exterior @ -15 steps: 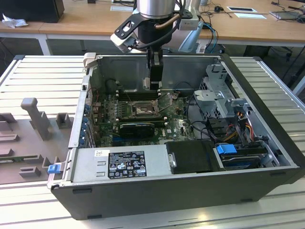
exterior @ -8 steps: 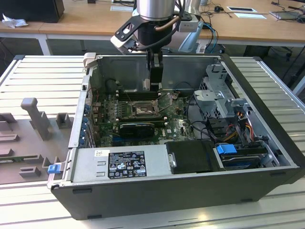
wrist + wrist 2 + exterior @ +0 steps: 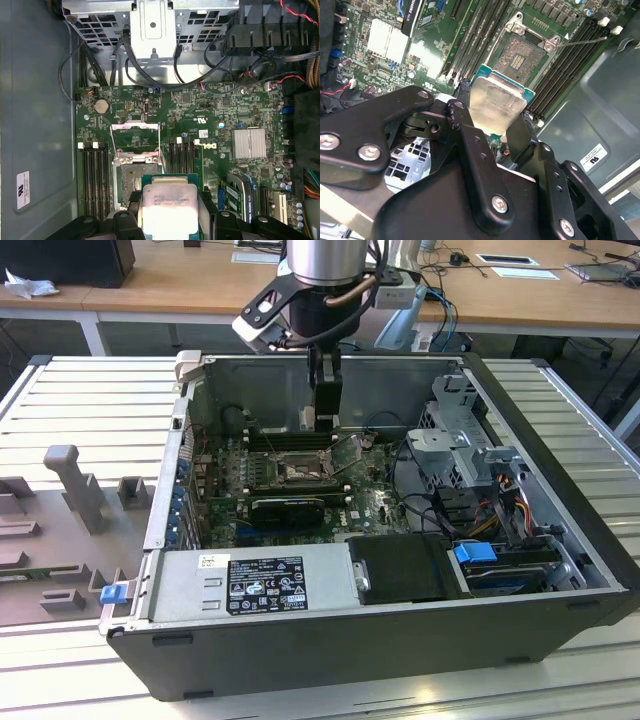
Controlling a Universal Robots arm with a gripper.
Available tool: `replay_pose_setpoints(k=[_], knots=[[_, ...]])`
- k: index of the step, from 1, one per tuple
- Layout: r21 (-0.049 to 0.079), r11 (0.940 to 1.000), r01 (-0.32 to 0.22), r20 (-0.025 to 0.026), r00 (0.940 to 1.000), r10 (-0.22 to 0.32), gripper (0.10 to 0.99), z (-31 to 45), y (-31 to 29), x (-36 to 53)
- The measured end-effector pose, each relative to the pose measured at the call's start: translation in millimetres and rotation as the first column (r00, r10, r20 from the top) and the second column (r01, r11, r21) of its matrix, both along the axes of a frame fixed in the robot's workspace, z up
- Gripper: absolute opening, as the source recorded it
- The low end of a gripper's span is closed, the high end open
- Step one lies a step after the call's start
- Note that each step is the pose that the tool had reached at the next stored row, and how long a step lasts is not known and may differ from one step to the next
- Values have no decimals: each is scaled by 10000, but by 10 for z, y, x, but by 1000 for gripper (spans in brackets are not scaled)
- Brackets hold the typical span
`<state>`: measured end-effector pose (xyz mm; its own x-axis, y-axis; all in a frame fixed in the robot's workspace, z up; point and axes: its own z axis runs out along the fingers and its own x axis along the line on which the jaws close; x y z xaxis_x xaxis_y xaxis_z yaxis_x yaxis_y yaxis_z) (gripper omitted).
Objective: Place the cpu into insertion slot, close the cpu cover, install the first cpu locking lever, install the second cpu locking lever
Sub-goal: 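Place the cpu into insertion slot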
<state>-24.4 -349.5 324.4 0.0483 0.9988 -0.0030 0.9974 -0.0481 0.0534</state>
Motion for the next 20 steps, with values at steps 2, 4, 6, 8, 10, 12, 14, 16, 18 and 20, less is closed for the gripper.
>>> replay_pose_setpoints(k=[2, 4, 6, 8, 10, 12, 14, 16, 18, 20], knots=[[-1, 10000, -2, 0, 10000, 2, 533, -7, 0, 0], [-1, 10000, -2, 0, 10000, 2, 533, -10, 0, 0], [0, 10000, -3, 0, 10000, 3, 533, -14, 0, 0], [0, 10000, -2, 0, 10000, 2, 533, -16, 0, 0], [0, 10000, -2, 0, 10000, 2, 533, -19, 0, 0], [0, 10000, -3, 0, 10000, 3, 533, -22, 0, 0], [-1, 10000, -3, 0, 10000, 3, 533, -26, 0, 0], [0, 10000, -2, 1, 10000, 2, 533, -30, 0, 0], [0, 10000, -2, 0, 10000, 2, 533, -35, 0, 0], [-1, 10000, -2, 0, 10000, 2, 533, -41, 0, 0]])
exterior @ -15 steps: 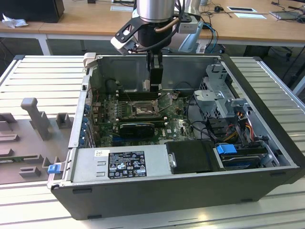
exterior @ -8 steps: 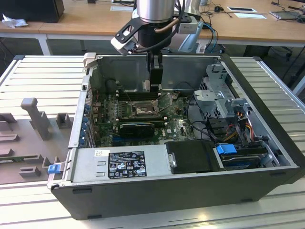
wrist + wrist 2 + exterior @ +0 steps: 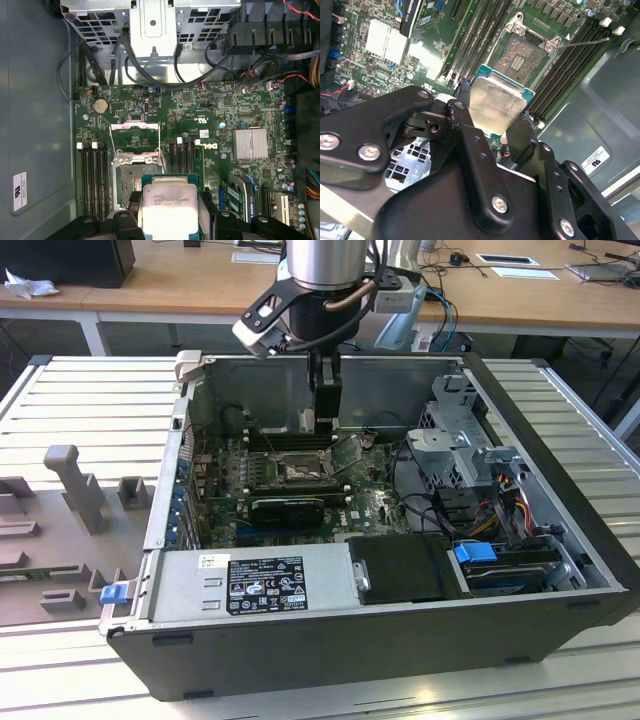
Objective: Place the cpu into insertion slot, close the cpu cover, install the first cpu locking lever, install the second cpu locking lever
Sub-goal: 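Place the cpu into insertion slot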
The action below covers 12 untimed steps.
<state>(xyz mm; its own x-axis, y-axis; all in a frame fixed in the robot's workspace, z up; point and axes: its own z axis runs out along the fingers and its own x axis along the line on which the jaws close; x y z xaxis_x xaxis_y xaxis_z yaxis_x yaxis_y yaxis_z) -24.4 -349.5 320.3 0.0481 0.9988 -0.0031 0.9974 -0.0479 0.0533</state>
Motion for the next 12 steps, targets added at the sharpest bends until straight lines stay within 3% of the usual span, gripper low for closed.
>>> replay_pose_setpoints(k=[12], knots=[[1, 10000, 0, 0, 10000, 0, 533, -33, 0, 0]])
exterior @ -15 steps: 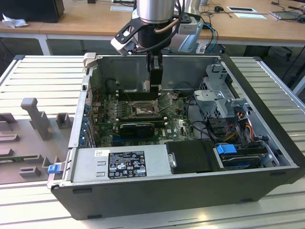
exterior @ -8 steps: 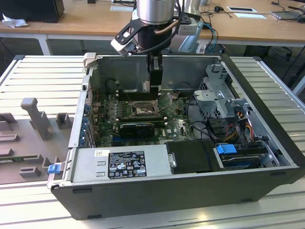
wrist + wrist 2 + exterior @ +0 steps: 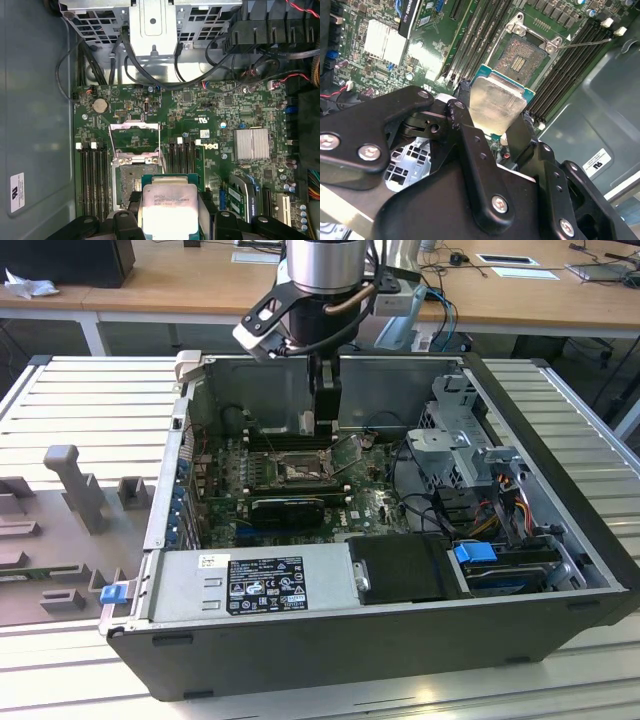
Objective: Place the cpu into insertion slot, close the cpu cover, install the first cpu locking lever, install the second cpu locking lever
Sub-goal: 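Place the cpu into insertion slot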
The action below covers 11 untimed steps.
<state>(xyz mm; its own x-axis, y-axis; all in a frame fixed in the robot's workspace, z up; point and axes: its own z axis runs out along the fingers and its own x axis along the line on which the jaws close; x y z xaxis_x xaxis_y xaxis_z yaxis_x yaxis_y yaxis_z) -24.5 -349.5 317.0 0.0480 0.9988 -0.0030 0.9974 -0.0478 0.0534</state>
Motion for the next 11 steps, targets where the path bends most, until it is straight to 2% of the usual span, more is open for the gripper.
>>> replay_pose_setpoints(k=[3, 11], knots=[[3, 10000, -1, 1, 10000, 1, 533, -17, 0, 0], [-1, 10000, -25, 0, 10000, 25, 533, -122, 3, -7]])
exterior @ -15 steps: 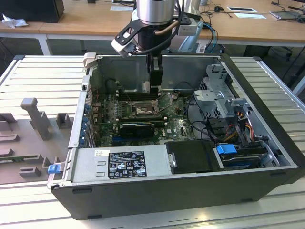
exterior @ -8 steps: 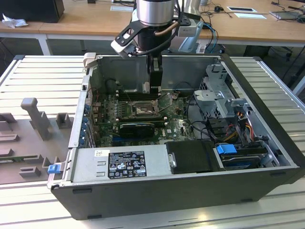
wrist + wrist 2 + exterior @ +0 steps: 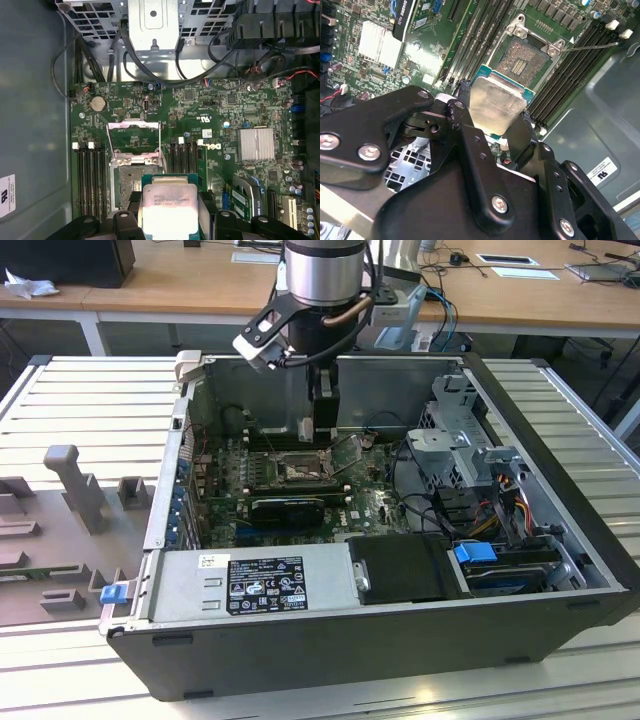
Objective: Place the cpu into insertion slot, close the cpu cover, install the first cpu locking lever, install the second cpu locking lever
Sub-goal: 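Place the cpu into insertion slot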
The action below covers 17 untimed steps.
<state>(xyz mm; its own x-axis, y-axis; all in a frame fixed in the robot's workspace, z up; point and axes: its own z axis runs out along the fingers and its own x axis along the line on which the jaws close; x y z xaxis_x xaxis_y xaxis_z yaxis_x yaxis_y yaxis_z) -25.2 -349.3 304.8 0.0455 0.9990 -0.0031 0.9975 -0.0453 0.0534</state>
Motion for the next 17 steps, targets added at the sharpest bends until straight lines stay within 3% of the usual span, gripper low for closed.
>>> replay_pose_setpoints(k=[17], knots=[[22, 10000, -22, 0, 10000, 22, 533, -107, 9, -29]])
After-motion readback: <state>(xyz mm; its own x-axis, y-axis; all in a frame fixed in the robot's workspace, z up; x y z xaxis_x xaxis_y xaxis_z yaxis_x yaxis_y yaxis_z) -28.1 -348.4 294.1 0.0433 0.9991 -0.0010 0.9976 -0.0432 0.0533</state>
